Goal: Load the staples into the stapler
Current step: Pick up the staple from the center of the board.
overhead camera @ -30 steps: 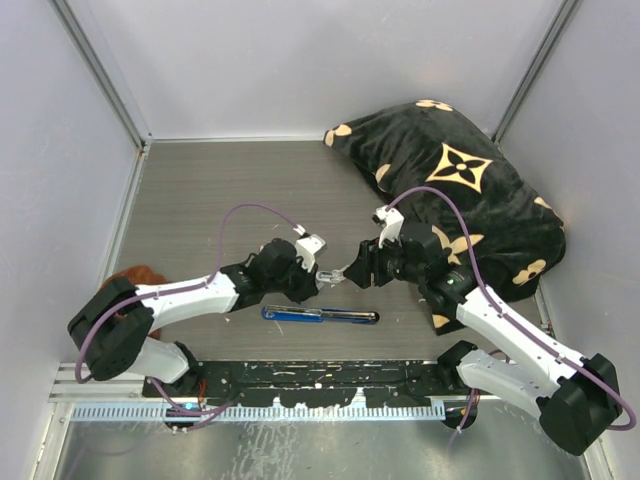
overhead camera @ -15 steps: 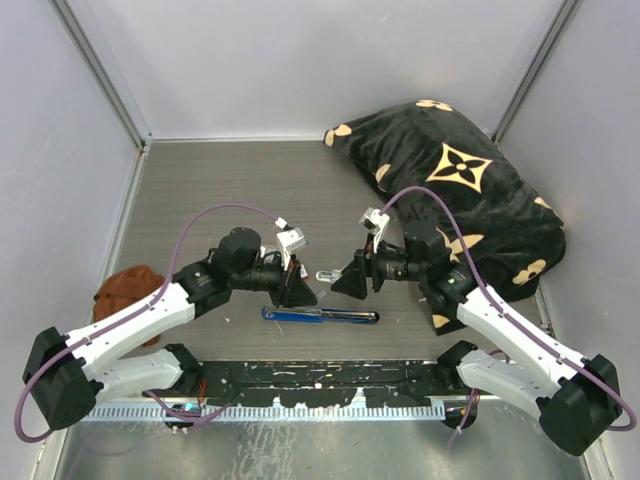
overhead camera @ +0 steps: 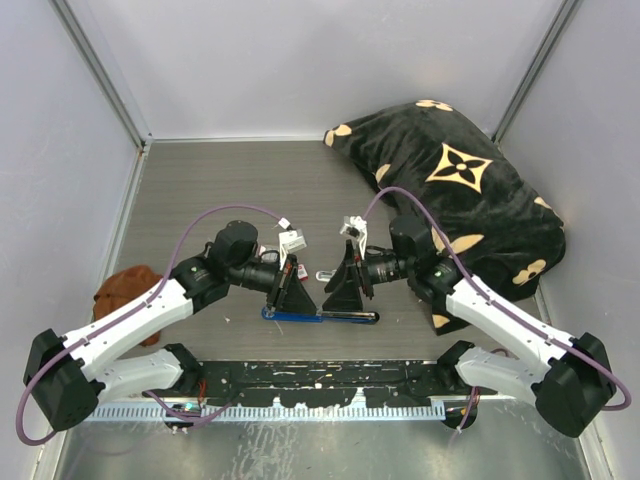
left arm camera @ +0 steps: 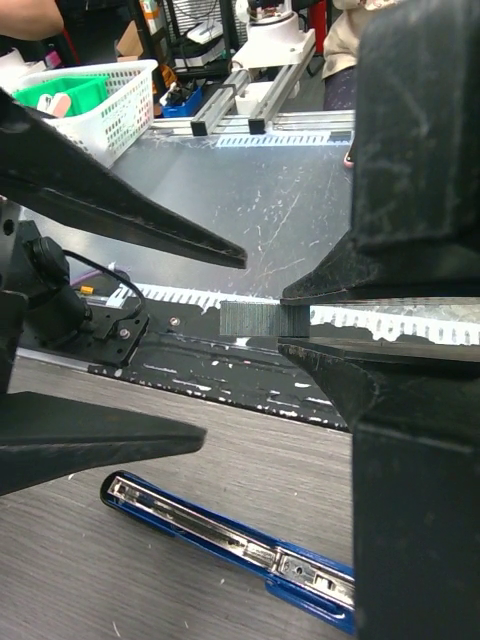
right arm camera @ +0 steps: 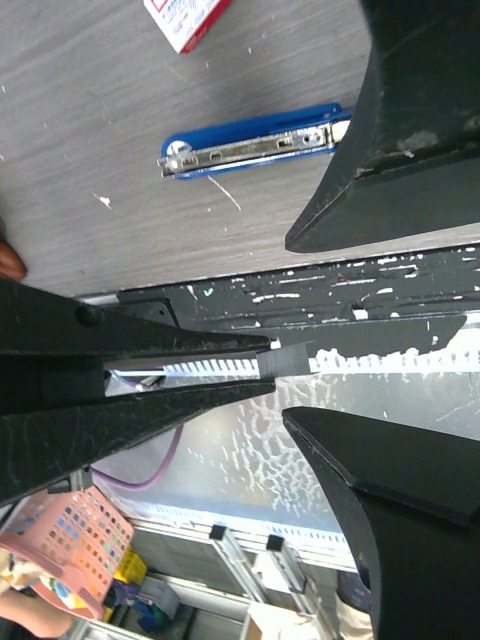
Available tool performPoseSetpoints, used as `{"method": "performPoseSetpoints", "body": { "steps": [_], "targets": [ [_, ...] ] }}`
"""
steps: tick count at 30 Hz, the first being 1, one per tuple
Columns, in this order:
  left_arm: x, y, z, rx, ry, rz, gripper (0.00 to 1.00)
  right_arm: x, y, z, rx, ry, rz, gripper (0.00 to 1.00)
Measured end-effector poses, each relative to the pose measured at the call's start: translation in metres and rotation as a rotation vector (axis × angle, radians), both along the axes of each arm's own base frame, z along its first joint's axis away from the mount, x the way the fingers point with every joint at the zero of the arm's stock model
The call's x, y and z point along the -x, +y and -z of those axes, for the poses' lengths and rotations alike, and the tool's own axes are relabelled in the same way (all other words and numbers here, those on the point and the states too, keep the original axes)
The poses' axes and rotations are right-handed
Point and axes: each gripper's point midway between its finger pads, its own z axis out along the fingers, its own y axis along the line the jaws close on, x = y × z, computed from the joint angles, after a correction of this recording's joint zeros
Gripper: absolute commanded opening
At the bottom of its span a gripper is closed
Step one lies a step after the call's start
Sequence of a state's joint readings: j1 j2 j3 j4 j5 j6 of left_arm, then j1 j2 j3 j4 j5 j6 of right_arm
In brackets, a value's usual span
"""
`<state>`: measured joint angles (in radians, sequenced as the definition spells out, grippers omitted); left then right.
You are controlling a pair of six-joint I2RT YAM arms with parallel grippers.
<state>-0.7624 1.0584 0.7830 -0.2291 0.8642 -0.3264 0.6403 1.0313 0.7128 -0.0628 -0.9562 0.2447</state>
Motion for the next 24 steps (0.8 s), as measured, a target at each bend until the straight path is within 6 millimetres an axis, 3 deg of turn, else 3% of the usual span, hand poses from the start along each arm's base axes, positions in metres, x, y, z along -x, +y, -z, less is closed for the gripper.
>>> {"method": "performPoseSetpoints", "body": {
  "steps": [13, 24],
  "targets": [
    [0.001, 0.001, -0.002, 0.007, 0.029, 0.004, 0.04, 0.014, 0.009, 0.009, 0.016, 0.040, -0.078, 0.43],
    [-0.001, 0.002, -0.003, 0.008, 0.032, -0.003, 0.05, 0.020, 0.010, 0.002, -0.006, 0.058, -0.120, 0.20]
  ]
}}
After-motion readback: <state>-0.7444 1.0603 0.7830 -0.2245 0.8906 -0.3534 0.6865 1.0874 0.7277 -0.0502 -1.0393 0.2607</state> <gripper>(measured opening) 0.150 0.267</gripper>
